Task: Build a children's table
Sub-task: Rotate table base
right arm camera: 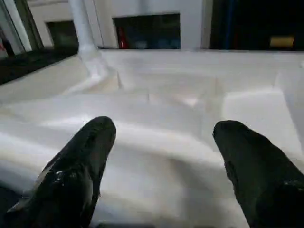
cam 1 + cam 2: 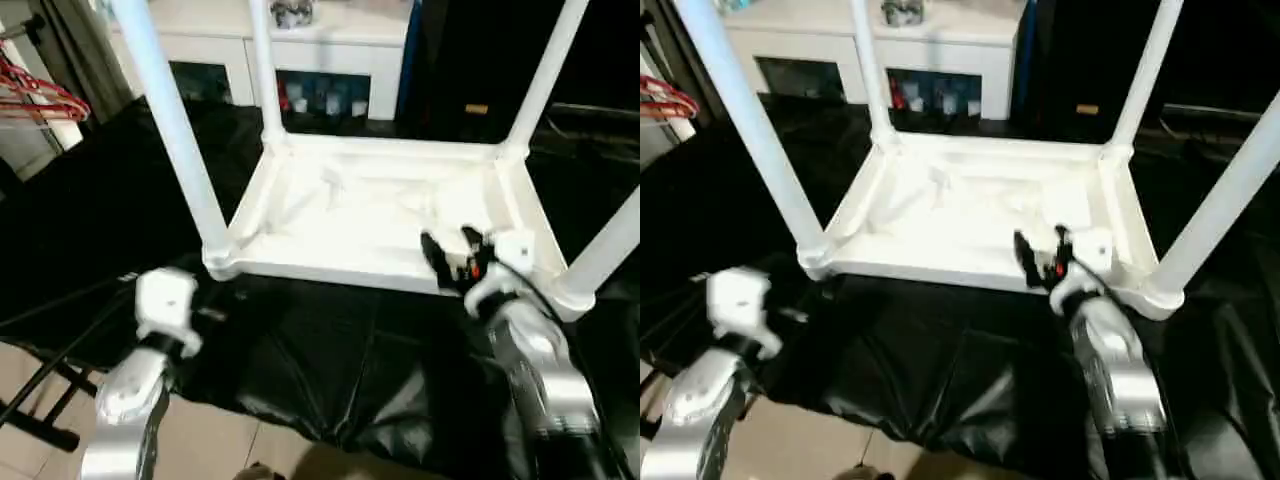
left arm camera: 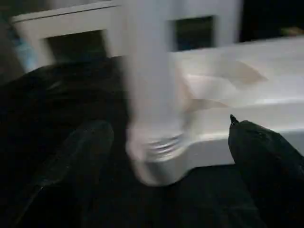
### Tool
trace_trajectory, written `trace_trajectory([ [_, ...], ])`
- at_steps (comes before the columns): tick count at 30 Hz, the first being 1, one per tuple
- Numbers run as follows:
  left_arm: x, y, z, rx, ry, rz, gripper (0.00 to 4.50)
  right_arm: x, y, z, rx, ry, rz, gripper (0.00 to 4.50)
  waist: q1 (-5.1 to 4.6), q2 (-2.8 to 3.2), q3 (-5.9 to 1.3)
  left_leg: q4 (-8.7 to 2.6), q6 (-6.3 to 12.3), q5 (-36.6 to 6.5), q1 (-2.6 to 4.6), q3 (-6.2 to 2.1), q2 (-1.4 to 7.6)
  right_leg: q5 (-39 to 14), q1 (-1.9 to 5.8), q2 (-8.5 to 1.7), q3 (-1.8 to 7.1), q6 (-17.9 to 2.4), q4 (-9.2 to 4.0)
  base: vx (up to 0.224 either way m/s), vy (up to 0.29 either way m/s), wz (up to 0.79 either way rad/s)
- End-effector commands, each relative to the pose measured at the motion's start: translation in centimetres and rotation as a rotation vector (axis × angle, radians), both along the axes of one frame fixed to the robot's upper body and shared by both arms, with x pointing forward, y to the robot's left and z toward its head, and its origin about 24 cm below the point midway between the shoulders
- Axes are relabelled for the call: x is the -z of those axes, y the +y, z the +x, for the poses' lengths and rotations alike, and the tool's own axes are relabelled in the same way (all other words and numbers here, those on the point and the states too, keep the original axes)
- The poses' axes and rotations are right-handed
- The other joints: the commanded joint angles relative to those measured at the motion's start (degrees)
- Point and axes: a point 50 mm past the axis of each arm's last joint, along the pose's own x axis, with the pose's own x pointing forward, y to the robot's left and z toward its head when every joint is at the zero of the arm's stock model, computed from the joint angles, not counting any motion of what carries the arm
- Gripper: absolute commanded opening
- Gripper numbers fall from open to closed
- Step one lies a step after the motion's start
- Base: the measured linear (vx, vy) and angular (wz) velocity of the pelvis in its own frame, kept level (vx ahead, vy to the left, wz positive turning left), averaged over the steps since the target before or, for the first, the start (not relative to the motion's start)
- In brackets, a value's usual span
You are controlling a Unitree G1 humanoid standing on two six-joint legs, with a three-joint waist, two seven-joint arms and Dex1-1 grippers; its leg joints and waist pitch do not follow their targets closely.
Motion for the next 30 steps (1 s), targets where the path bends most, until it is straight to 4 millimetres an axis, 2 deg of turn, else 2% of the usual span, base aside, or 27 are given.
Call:
trace_trajectory([
  [1, -0.3, 1.0, -0.1, -0.071, -0.027, -0.027, 4.48, -0.7, -0.4, -0.7, 0.043, 0.0, 0.024, 3.8, -0.07, -0.45, -2.53, -4.91, -0.42, -24.14, 0.53, -0.37, 0.39, -26.17, 1.34, -1.42, 1.28, -3.51, -6.09, 0.0, 0.0, 0.0],
  [2, -0.4, 1.2, 0.2, -0.072, -0.034, -0.035, 4.48, -0.6, -0.7, -1.4, 0.072, 0.024, 0.029, 3.8, 0.13, -0.78, -2.62, -4.83, -0.37, -24.18, 0.66, -0.34, 0.35, -27.44, 1.13, -1.48, 1.35, -2.57, -6.28, 0.0, 0.0, 0.0],
  [5, -0.8, 1.2, 1.0, -0.052, -0.048, -0.04, 4.48, -0.3, -1.0, -2.2, 0.084, 0.067, 0.01, 3.8, -0.02, -0.68, -2.45, -5.01, -0.47, -24.24, 0.45, -0.55, 0.22, -28.43, 1.08, -1.41, 1.25, -1.43, -6.42, 0.0, 0.0, 0.0],
  [6, -1.0, 1.2, 1.3, -0.043, -0.056, -0.041, 4.48, -0.2, -1.1, -2.5, 0.083, 0.083, -0.004, 3.8, 0.06, -1.12, -2.56, -4.85, -0.58, -24.34, 0.79, -0.45, 0.21, -29.03, 0.77, -1.37, 1.33, -0.87, -6.58, 0.0, 0.0, 0.0],
  [7, -1.2, 1.1, 1.9, -0.019, -0.063, -0.048, 4.48, 0.1, -1.7, -2.8, 0.086, 0.114, -0.038, 3.8, 0.07, -0.81, -2.52, -4.99, -0.76, -23.7, 0.46, -0.6, 0.17, -28.73, 1.04, -1.49, 1.34, -0.71, -6.4, 0.0, 0.0, 0.0],
  [8, -1.8, 1.0, 3.0, 0.032, -0.078, -0.054, 4.48, 0.6, -2.7, -3.4, 0.084, 0.179, -0.082, 3.8, 0.33, -0.78, -2.5, -4.84, -0.95, -24.0, 0.92, -0.46, 0.06, -29.31, 0.65, -1.29, 1.38, -0.24, -6.72, 0.0, 0.0, 0.0],
  [9, -2.0, 1.1, 3.5, 0.045, -0.077, -0.053, 4.48, 0.8, -3.0, -3.7, 0.077, 0.2, -0.095, 3.8, 0.4, -0.85, -2.57, -4.78, -1.06, -23.97, 1.08, -0.46, 0.05, -28.98, 0.6, -1.3, 1.44, -0.22, -6.67, 0.0, 0.0, 0.0],
  [10, -2.0, 1.1, 3.7, 0.051, -0.077, -0.052, 4.48, 0.8, -3.1, -3.8, 0.074, 0.21, -0.101, 3.8, 0.31, -0.64, -2.6, -4.94, -1.19, -23.46, 0.65, -0.63, 0.06, -27.41, 1.04, -1.43, 1.41, -0.56, -6.43, 0.0, 0.0, 0.0],
  [12, -2.2, 1.2, 4.0, 0.057, -0.076, -0.051, 4.48, 0.8, -3.3, -4.1, 0.068, 0.232, -0.109, 3.8, 0.15, -0.85, -2.72, -4.95, -1.1, -22.09, 0.23, -0.68, 0.17, -24.7, 1.37, -1.67, 1.32, -1.31, -6.01, 0.0, 0.0, 0.0],
  [13, -2.4, 1.3, 4.9, 0.073, -0.071, -0.046, 4.48, 1.0, -3.8, -4.8, 0.057, 0.285, -0.13, 3.8, 0.0, -0.78, -2.74, -4.93, -0.96, -21.33, 0.03, -0.7, 0.12, -23.95, 1.58, -1.65, 1.33, -1.44, -5.84, 0.0, 0.0, 0.0],
  [14, -2.6, 1.5, 5.7, 0.091, -0.07, -0.042, 4.48, 1.2, -4.4, -5.4, 0.058, 0.33, -0.147, 3.8, 0.26, -0.6, -2.8, -4.69, -0.85, -21.08, 0.56, -0.5, -0.08, -24.21, 1.27, -1.35, 1.45, -0.9, -6.16, 0.0, 0.0, 0.0],
  [15, -2.8, 1.6, 6.5, 0.103, -0.062, -0.048, 4.48, 1.2, -4.8, -5.8, 0.065, 0.359, -0.153, 3.8, 0.38, -0.68, -2.92, -4.57, -0.8, -20.74, 0.81, -0.43, -0.13, -23.6, 1.24, -1.33, 1.56, -0.83, -6.17, 0.0, 0.0, 0.0],
  [16, -2.9, 1.8, 7.0, 0.108, -0.06, -0.047, 4.48, 1.2, -5.1, -6.0, 0.076, 0.371, -0.159, 3.8, 0.59, -0.54, -3.16, -4.57, -0.88, -19.31, 0.68, -0.54, -0.1, -21.29, 1.53, -1.46, 1.55, -1.48, -5.82, 0.0, 0.0, 0.0],
  [17, -3.0, 1.8, 7.3, 0.11, -0.058, -0.046, 4.48, 1.1, -5.2, -6.1, 0.082, 0.378, -0.163, 3.8, 0.62, -0.6, -3.13, -4.56, -0.89, -18.79, 0.57, -0.48, -0.12, -20.3, 1.54, -1.47, 1.54, -1.84, -5.82, 0.0, 0.0, 0.0],
  [20, -3.2, 1.8, 8.4, 0.147, -0.036, -0.066, 4.48, 1.1, -5.4, -6.0, 0.091, 0.392, -0.161, 3.8, 0.54, -0.83, -3.48, -4.31, -0.84, -14.8, 0.16, -0.49, 0.05, -12.33, 2.19, -1.65, 1.34, -4.68, -4.77, 0.0, 0.0, 0.0],
  [21, -3.2, 1.8, 8.5, 0.153, -0.033, -0.072, 4.48, 1.1, -5.4, -6.0, 0.09, 0.393, -0.162, 3.8, 0.57, -0.69, -3.52, -4.25, -0.82, -14.54, 0.25, -0.47, 0.06, -11.7, 2.16, -1.69, 1.33, -5.18, -4.66, 0.0, 0.0, 0.0],
  [22, -3.4, 1.8, 8.9, 0.168, -0.023, -0.104, 4.48, 1.2, -5.3, -5.9, 0.09, 0.399, -0.164, 3.8, 0.48, -0.82, -3.54, -4.18, -0.67, -14.05, 0.25, -0.37, 0.0, -10.93, 2.29, -1.78, 1.34, -6.06, -4.51, 0.0, 0.0, 0.0],
  [23, -3.7, 1.7, 9.5, 0.21, -0.02, -0.152, 4.48, 1.3, -5.1, -5.7, 0.083, 0.41, -0.169, 3.8, 0.44, -1.36, -3.54, -3.99, -0.38, -13.61, 0.42, -0.14, -0.08, -10.49, 2.22, -1.69, 1.38, -6.72, -4.56, 0.0, 0.0, 0.0],
  [24, -3.9, 1.6, 9.7, 0.231, -0.022, -0.166, 4.48, 1.3, -4.9, -5.7, 0.079, 0.415, -0.171, 3.8, 0.53, -1.14, -3.53, -4.02, -0.3, -13.42, 0.4, -0.16, -0.15, -10.73, 2.25, -1.73, 1.37, -7.05, -4.45, 0.0, 0.0, 0.0],
  [25, -4.0, 1.5, 9.9, 0.258, -0.019, -0.183, 4.48, 1.3, -4.8, -5.6, 0.078, 0.418, -0.171, 3.8, 0.56, -1.51, -3.51, -4.02, -0.06, -13.08, 0.46, -0.03, -0.09, -11.23, 2.27, -1.89, 1.38, -7.39, -4.6, 0.0, 0.0, 0.0],
  [26, -4.2, 1.1, 10.1, 0.363, -0.007, -0.231, 4.48, 1.5, -4.6, -5.3, 0.074, 0.434, -0.17, 3.8, 0.62, -1.77, -3.49, -4.07, 0.13, -12.56, 0.42, -0.07, -0.02, -11.54, 2.41, -2.03, 1.38, -7.71, -4.49, 0.0, 0.0, 0.0],
  [27, -4.2, 0.9, 10.2, 0.411, -0.002, -0.252, 4.48, 1.6, -4.5, -5.2, 0.071, 0.438, -0.171, 3.8, 0.71, -1.48, -3.56, -4.04, 0.12, -12.2, 0.45, -0.1, -0.02, -11.49, 2.34, -2.05, 1.38, -7.98, -4.25, 0.0, 0.0, 0.0],
  [29, -4.2, 0.6, 10.1, 0.486, 0.016, -0.287, 4.48, 1.7, -4.4, -4.9, 0.07, 0.438, -0.174, 3.8, 0.63, -1.51, -3.44, -4.03, 0.0, -12.48, 0.59, 0.02, 0.05, -11.67, 2.19, -2.09, 1.42, -8.66, -4.27, 0.0, 0.0, 0.0],
  [30, -4.2, 0.1, 10.0, 0.605, 0.052, -0.321, 4.48, 1.9, -4.3, -4.4, 0.074, 0.429, -0.184, 3.8, 0.53, -1.44, -3.48, -4.11, 0.05, -12.74, 0.63, 0.01, 0.21, -11.37, 2.23, -2.12, 1.45, -8.97, -4.25, 0.0, 0.0, 0.0],
])
